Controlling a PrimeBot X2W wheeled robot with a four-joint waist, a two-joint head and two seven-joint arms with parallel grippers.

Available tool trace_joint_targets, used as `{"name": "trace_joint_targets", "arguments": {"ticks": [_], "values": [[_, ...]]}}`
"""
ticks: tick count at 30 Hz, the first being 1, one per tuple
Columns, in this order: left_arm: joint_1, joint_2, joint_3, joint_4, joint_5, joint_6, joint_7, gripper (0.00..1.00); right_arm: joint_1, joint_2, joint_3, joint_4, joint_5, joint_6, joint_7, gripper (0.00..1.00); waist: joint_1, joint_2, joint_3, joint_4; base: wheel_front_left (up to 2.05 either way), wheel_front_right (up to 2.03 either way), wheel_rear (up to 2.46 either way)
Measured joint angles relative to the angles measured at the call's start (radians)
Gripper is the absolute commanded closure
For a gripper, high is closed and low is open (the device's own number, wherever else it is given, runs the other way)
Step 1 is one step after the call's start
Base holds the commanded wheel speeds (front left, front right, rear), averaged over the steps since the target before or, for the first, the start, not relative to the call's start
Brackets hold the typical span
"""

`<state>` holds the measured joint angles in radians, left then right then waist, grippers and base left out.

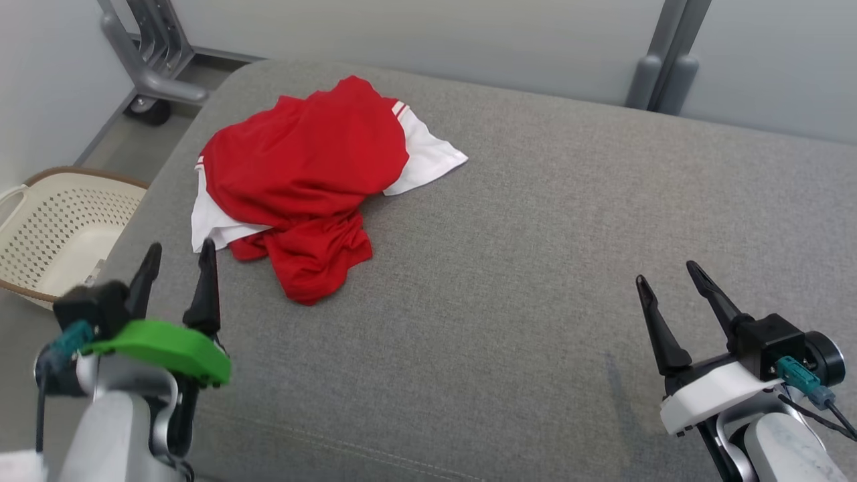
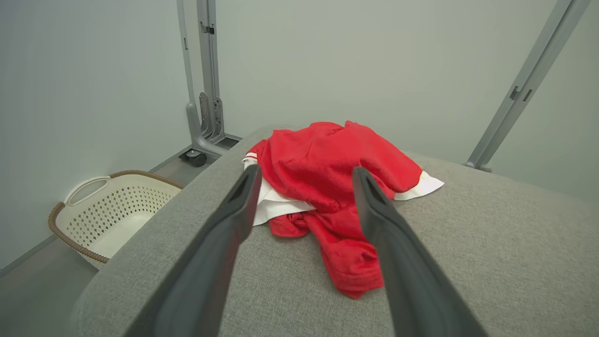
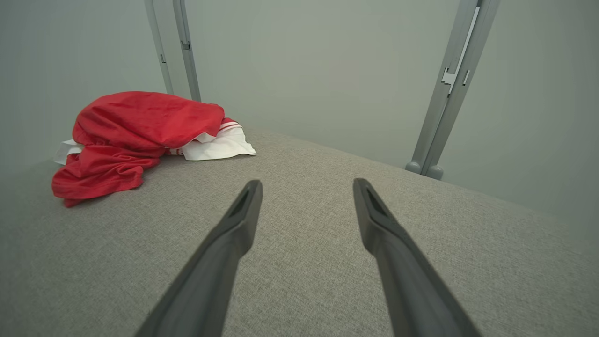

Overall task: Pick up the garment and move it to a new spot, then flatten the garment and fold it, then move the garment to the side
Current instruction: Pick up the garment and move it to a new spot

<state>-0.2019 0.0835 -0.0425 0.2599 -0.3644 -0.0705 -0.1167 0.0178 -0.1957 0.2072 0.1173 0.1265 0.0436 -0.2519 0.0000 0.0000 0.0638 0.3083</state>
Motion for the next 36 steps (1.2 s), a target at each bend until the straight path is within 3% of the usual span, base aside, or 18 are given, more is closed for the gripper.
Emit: {"name": "trace_joint_targets", "arguments": {"ticks": [9,14,27,28,29,30,36], "values": [[-0.253,0.030,0.010,0.096,-0.045,0.028,0.253,0.00,-0.056,-0.022,0.014,-0.007,-0.015,0.017,0.000,0.00,0.0000,0.0000,0.117,-0.016,0.00,0.00,0.00],[-0.358,0.002,0.035,0.141,-0.114,0.042,0.350,0.00,-0.100,-0.028,0.015,-0.018,-0.022,0.019,0.000,0.00,0.0000,0.0000,0.185,-0.032,0.00,0.00,0.00],[-0.470,-0.005,0.019,0.290,-0.112,0.070,0.433,0.00,-0.171,-0.051,0.004,-0.013,-0.030,0.027,-0.002,0.00,0.0001,0.0000,0.299,-0.079,0.00,0.00,0.00],[-0.475,-0.005,0.018,0.302,-0.111,0.071,0.433,0.33,-0.176,-0.051,0.004,-0.013,-0.031,0.029,-0.002,0.00,0.0001,0.0000,0.303,-0.083,0.00,0.00,0.00],[-0.480,-0.005,0.016,0.311,-0.110,0.071,0.433,0.75,-0.177,-0.052,0.003,-0.013,-0.031,0.029,-0.002,0.00,0.0000,0.0000,0.307,-0.087,0.00,0.00,0.00],[-0.486,-0.006,0.013,0.318,-0.106,0.071,0.433,1.00,-0.177,-0.052,0.000,-0.012,-0.031,0.029,-0.002,0.00,0.0000,0.0000,0.311,-0.090,0.00,0.00,0.00],[-0.506,-0.005,0.002,0.376,-0.085,0.071,0.419,1.00,-0.177,-0.053,-0.009,0.006,-0.031,0.029,-0.002,0.00,0.0001,0.0000,0.313,-0.094,0.00,0.00,0.00]]}}
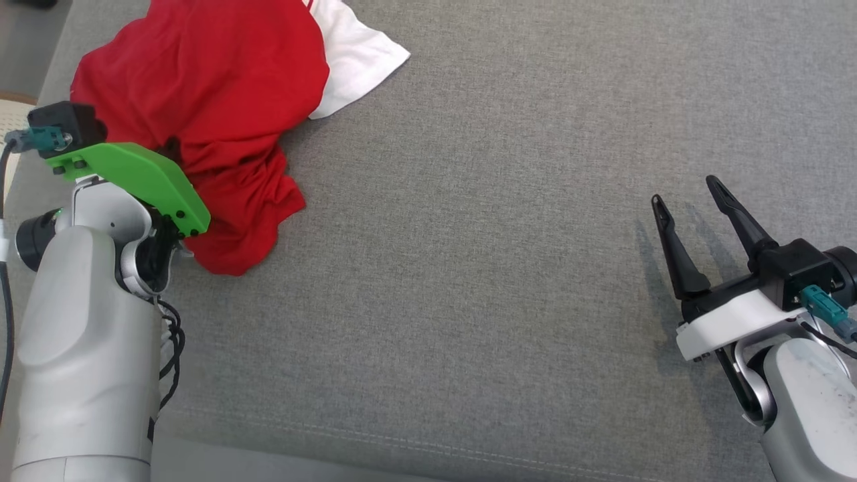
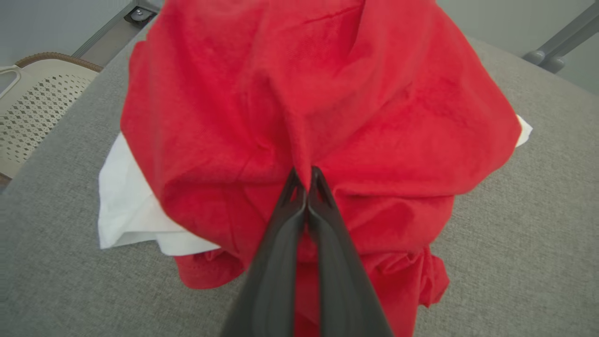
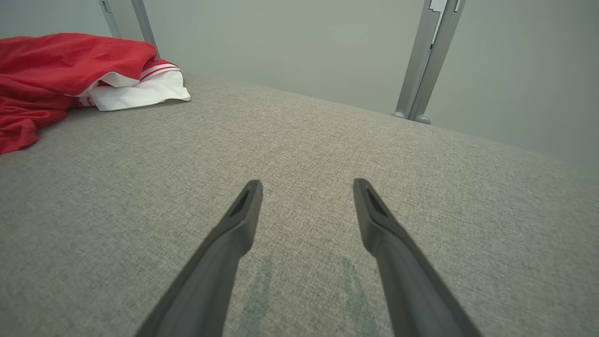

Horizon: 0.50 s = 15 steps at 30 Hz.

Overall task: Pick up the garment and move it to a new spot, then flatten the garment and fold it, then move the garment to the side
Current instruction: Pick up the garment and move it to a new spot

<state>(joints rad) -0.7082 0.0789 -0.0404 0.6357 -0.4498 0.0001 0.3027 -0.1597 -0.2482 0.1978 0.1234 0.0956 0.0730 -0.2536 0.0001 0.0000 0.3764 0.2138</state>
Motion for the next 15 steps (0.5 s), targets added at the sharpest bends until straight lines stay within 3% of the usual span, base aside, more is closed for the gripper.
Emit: {"name": "trace_joint_targets", "arguments": {"ticks": [8,15], "values": [[-0.135,0.008,-0.040,-0.052,0.063,-0.010,-0.093,1.00,0.000,0.014,-0.006,0.019,0.002,-0.001,-0.001,0.00,0.0000,0.0000,-0.036,0.007,0.00,0.00,0.00],[-0.203,-0.036,-0.148,-0.079,0.086,-0.080,-0.108,1.00,0.000,0.070,0.019,0.030,0.004,0.000,-0.001,0.00,0.0000,0.0000,-0.082,-0.010,0.00,0.00,0.00]]}}
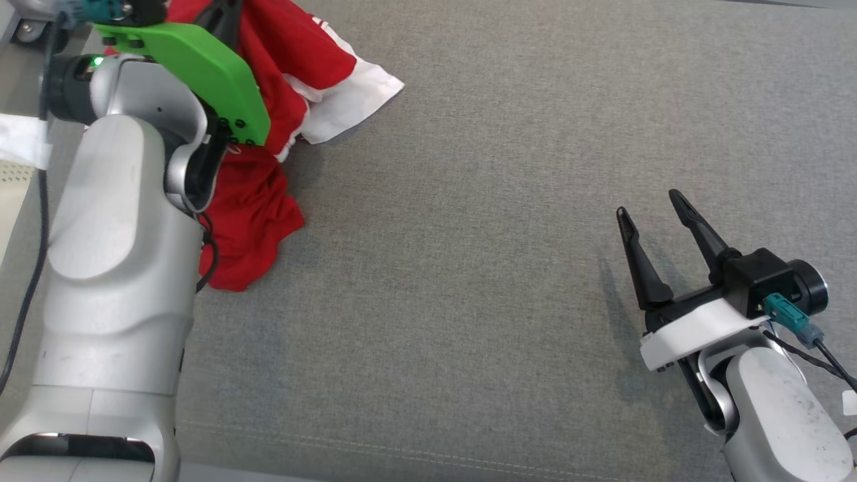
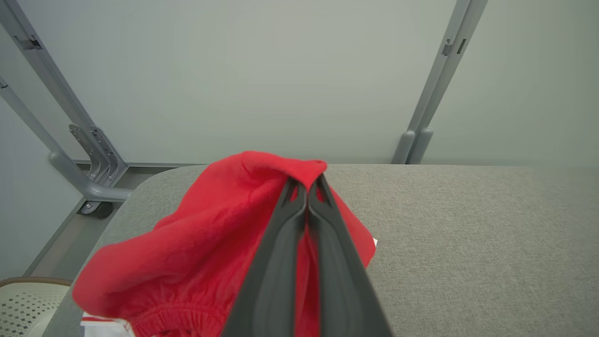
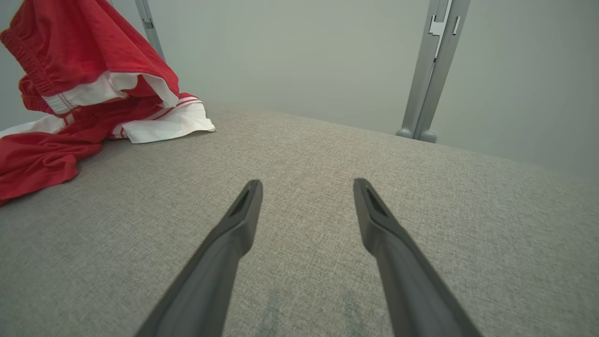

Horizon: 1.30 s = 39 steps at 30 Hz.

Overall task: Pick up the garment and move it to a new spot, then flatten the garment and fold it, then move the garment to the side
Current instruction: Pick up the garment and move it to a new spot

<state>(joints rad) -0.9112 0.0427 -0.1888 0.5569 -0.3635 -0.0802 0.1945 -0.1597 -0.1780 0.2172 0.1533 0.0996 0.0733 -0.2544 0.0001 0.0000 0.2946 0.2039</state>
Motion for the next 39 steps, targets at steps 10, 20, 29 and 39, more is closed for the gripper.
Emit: {"name": "trace_joint_targets", "arguments": {"ticks": [10,20,29,39], "values": [[0.000,-0.025,-0.145,0.020,-0.001,-0.025,0.047,1.00,0.002,0.053,-0.002,0.007,0.016,-0.004,0.000,0.00,0.0000,0.0000,-0.045,-0.108,0.00,0.00,0.00],[0.041,-0.022,-0.334,-0.037,-0.198,-0.043,0.088,1.00,0.010,0.082,-0.020,0.010,0.023,-0.014,0.000,0.00,-0.0001,0.0000,-0.065,-0.245,0.00,0.00,0.00],[0.136,-0.012,-0.562,-0.248,-0.525,-0.044,0.178,1.00,0.021,0.086,-0.016,0.028,0.023,-0.011,0.000,0.00,-0.0001,0.0000,-0.076,-0.372,0.00,0.00,0.00],[0.144,-0.009,-0.716,-0.434,-0.725,-0.043,0.227,1.00,0.055,0.086,-0.046,0.043,0.023,-0.011,0.000,0.00,-0.0001,0.0000,-0.119,-0.471,0.00,0.00,0.00]]}}
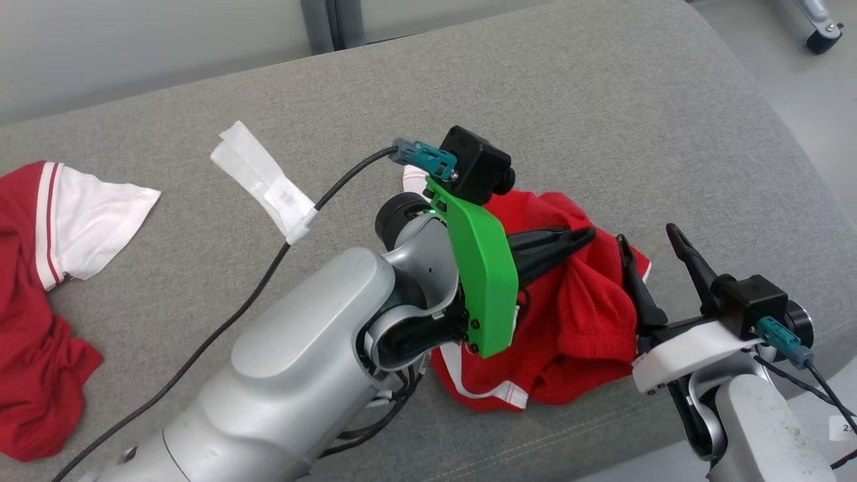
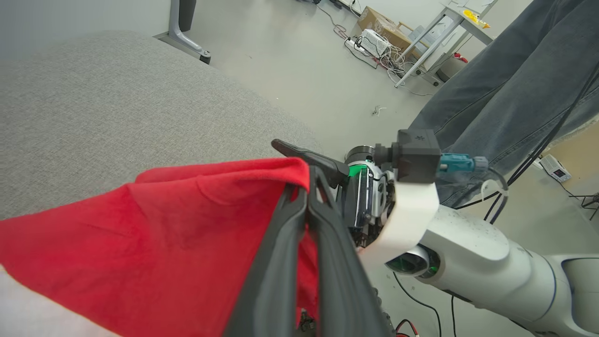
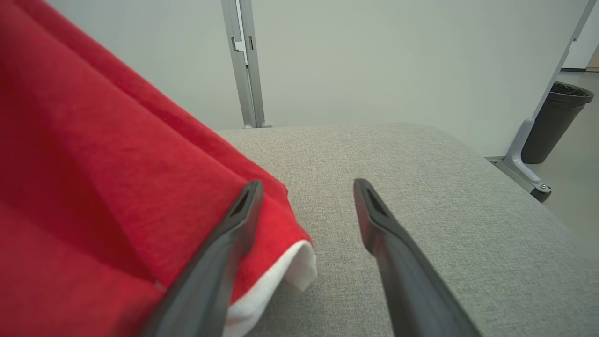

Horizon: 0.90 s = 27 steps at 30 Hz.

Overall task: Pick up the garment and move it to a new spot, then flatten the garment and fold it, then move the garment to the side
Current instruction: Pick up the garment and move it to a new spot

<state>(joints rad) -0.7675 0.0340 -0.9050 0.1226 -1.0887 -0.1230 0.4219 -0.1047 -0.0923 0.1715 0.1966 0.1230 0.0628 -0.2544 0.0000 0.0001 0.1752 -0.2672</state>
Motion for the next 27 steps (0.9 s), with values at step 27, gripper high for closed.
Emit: {"name": "trace_joint_targets", "arguments": {"ticks": [27], "values": [[0.009,0.143,0.084,0.399,0.241,0.176,-0.033,0.78,0.035,-0.002,-0.010,-0.007,-0.010,0.016,0.000,0.00,0.0000,0.0000,0.006,0.060,0.00,0.00,0.00]]}}
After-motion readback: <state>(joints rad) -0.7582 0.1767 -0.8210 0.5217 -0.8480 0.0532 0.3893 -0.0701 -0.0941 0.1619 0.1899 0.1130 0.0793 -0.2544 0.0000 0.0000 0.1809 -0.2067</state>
